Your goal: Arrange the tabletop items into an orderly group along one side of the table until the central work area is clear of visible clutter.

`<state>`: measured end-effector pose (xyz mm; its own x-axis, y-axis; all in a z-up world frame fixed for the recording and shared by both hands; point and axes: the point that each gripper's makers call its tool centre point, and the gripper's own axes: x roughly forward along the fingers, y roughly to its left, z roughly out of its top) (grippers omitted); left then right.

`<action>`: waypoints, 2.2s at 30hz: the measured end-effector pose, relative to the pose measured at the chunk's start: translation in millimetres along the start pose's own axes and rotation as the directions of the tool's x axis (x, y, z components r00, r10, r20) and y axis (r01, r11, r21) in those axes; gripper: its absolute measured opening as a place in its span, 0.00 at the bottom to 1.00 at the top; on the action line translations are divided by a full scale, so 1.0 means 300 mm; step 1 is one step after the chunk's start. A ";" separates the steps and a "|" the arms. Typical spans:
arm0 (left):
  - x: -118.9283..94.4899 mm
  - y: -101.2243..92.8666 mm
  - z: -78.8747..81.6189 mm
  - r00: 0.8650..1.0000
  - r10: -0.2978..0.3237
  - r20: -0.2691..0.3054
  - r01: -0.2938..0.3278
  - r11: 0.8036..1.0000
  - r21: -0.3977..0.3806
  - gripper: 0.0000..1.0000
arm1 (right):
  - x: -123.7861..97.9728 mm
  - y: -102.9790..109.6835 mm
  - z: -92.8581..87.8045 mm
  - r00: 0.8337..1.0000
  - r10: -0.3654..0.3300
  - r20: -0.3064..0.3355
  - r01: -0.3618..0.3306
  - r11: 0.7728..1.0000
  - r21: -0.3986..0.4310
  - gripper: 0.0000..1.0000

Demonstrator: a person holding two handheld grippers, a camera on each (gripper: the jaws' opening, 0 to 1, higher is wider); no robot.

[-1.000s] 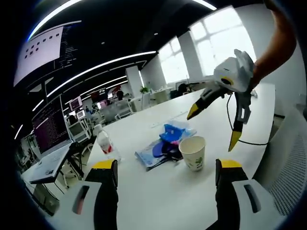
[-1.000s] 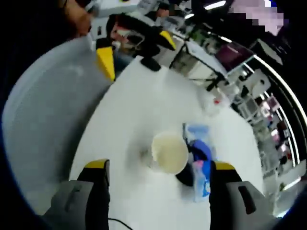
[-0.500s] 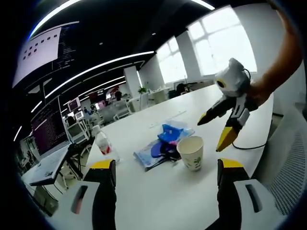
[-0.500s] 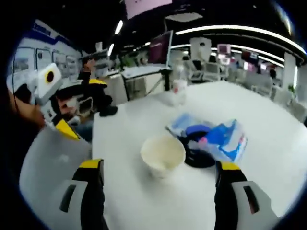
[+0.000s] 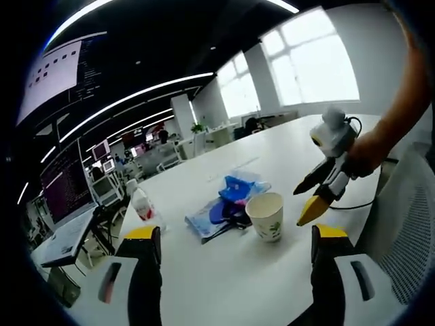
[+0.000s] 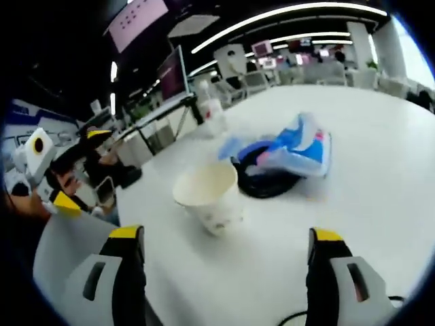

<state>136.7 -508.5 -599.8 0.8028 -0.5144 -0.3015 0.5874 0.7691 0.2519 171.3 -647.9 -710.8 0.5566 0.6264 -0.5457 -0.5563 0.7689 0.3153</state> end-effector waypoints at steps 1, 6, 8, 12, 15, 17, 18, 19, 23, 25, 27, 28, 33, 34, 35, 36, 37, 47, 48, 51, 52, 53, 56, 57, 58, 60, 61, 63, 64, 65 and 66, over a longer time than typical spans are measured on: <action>0.000 -0.002 0.000 1.000 -0.003 0.000 0.003 1.000 0.000 0.92 | 0.002 0.001 -0.004 1.000 -0.001 -0.002 0.001 1.000 0.001 0.98; 0.001 -0.005 -0.004 1.000 -0.008 -0.009 0.008 1.000 0.001 0.94 | 0.030 0.012 -0.038 1.000 -0.003 -0.020 0.003 1.000 -0.008 0.98; 0.001 -0.008 -0.005 1.000 -0.012 -0.012 0.012 1.000 0.000 0.94 | 0.041 0.017 -0.045 1.000 -0.009 -0.023 0.009 1.000 -0.011 0.98; 0.003 -0.013 -0.007 1.000 -0.018 -0.017 0.018 1.000 0.002 0.95 | 0.059 0.023 -0.044 1.000 -0.016 -0.009 0.016 1.000 -0.006 0.97; 0.005 -0.019 -0.008 0.999 -0.026 -0.021 0.026 1.000 0.007 0.95 | 0.071 0.022 -0.056 0.999 -0.026 -0.023 0.025 0.999 -0.027 0.96; 0.006 -0.024 -0.010 0.999 -0.031 -0.027 0.031 0.999 0.015 0.95 | 0.076 0.022 -0.049 0.999 -0.039 -0.006 0.038 0.999 -0.034 0.95; 0.006 -0.025 -0.010 0.999 -0.032 -0.027 0.033 0.999 0.015 0.95 | 0.077 0.023 -0.046 0.999 -0.040 0.000 0.040 0.999 -0.029 0.94; 0.006 -0.024 -0.010 0.999 -0.030 -0.027 0.031 0.999 0.019 0.95 | 0.080 0.025 -0.043 0.999 -0.042 0.004 0.042 0.999 -0.026 0.94; 0.007 -0.025 -0.011 0.999 -0.032 -0.030 0.033 0.999 0.019 0.95 | 0.084 0.020 -0.045 0.999 -0.048 0.006 0.049 0.998 -0.042 0.91; 0.007 -0.028 -0.013 0.999 -0.035 -0.033 0.036 0.999 0.021 0.95 | 0.083 0.015 -0.034 0.998 -0.055 0.026 0.056 0.997 -0.048 0.90; 0.008 -0.029 -0.012 0.999 -0.036 -0.031 0.037 0.999 0.025 0.95 | 0.085 0.010 -0.026 0.997 -0.060 0.039 0.062 0.997 -0.048 0.90; 0.008 -0.029 -0.012 0.999 -0.034 -0.032 0.035 0.999 0.028 0.95 | 0.088 0.004 -0.020 0.997 -0.065 0.047 0.068 0.996 -0.054 0.89; 0.010 -0.033 -0.007 0.999 -0.035 -0.032 0.036 0.999 0.032 0.95 | 0.102 0.003 -0.003 0.997 -0.060 0.056 0.063 0.996 -0.060 0.87; 0.011 -0.036 -0.006 0.999 -0.037 -0.032 0.038 0.999 0.032 0.95 | 0.107 0.005 0.007 0.996 -0.058 0.065 0.062 0.996 -0.061 0.87; 0.012 -0.039 -0.006 0.999 -0.039 -0.033 0.041 0.999 0.034 0.95 | 0.109 0.007 0.012 0.996 -0.057 0.066 0.062 0.996 -0.061 0.86; 0.012 -0.040 -0.006 0.999 -0.041 -0.034 0.042 0.998 0.036 0.95 | 0.112 0.010 0.017 0.996 -0.057 0.068 0.061 0.996 -0.062 0.86; 0.013 -0.042 -0.008 0.998 -0.043 -0.038 0.044 0.998 0.038 0.95 | 0.114 0.012 0.024 0.996 -0.056 0.074 0.061 0.996 -0.064 0.86; 0.010 -0.042 -0.009 0.998 -0.041 -0.042 0.043 0.998 0.045 0.95 | 0.156 0.034 0.084 0.994 -0.026 0.108 0.037 0.995 -0.098 0.80; 0.010 -0.041 -0.009 0.998 -0.039 -0.042 0.041 0.998 0.045 0.95 | 0.158 0.038 0.092 0.993 -0.021 0.119 0.033 0.995 -0.097 0.80; 0.009 -0.037 -0.010 0.998 -0.035 -0.042 0.037 0.998 0.042 0.95 | 0.164 0.051 0.101 0.993 -0.013 0.114 0.028 0.991 -0.130 0.77; 0.009 -0.036 -0.010 0.999 -0.035 -0.042 0.036 0.998 0.043 0.95 | 0.166 0.054 0.103 0.994 -0.009 0.113 0.024 0.991 -0.135 0.77; 0.008 -0.036 -0.011 0.998 -0.035 -0.043 0.037 0.998 0.042 0.95 | 0.167 0.058 0.105 0.994 -0.006 0.113 0.021 0.990 -0.137 0.76; 0.008 -0.036 -0.010 0.998 -0.036 -0.042 0.037 0.998 0.041 0.95 | 0.169 0.065 0.116 0.993 -0.001 0.117 0.018 0.989 -0.147 0.74; 0.008 -0.034 -0.010 0.999 -0.034 -0.041 0.036 0.999 0.041 0.95 | 0.169 0.061 0.123 0.992 -0.008 0.126 0.027 0.988 -0.150 0.74; 0.008 -0.034 -0.009 0.999 -0.034 -0.040 0.035 0.999 0.039 0.95 | 0.170 0.058 0.124 0.993 -0.013 0.121 0.032 0.988 -0.153 0.74; 0.007 -0.032 -0.008 0.999 -0.033 -0.037 0.034 0.999 0.038 0.95 | 0.171 0.064 0.127 0.993 -0.008 0.120 0.026 0.988 -0.153 0.71; 0.007 -0.032 -0.008 0.999 -0.033 -0.037 0.035 0.999 0.037 0.95 | 0.172 0.064 0.127 0.993 -0.009 0.115 0.027 0.987 -0.157 0.70; 0.007 -0.032 -0.005 0.999 -0.038 -0.031 0.039 0.999 0.031 0.95 | 0.175 0.066 0.126 0.994 -0.009 0.106 0.028 0.984 -0.178 0.69; 0.007 -0.029 -0.005 0.999 -0.033 -0.032 0.034 0.999 0.031 0.95 | 0.176 0.070 0.125 0.995 -0.003 0.100 0.022 0.982 -0.185 0.67; 0.006 -0.027 -0.006 0.999 -0.032 -0.032 0.033 0.999 0.027 0.95 | 0.177 0.072 0.126 0.995 0.000 0.098 0.019 0.981 -0.194 0.65; 0.006 -0.026 -0.004 0.999 -0.033 -0.029 0.034 0.999 0.022 0.95 | 0.178 0.072 0.127 0.995 -0.001 0.096 0.020 0.979 -0.205 0.63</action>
<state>133.3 -515.0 -603.6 0.7794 -0.5289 -0.3358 0.6165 0.7428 0.2612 212.4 -593.0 -703.5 0.6136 0.6352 -0.4691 -0.6594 0.7390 0.1381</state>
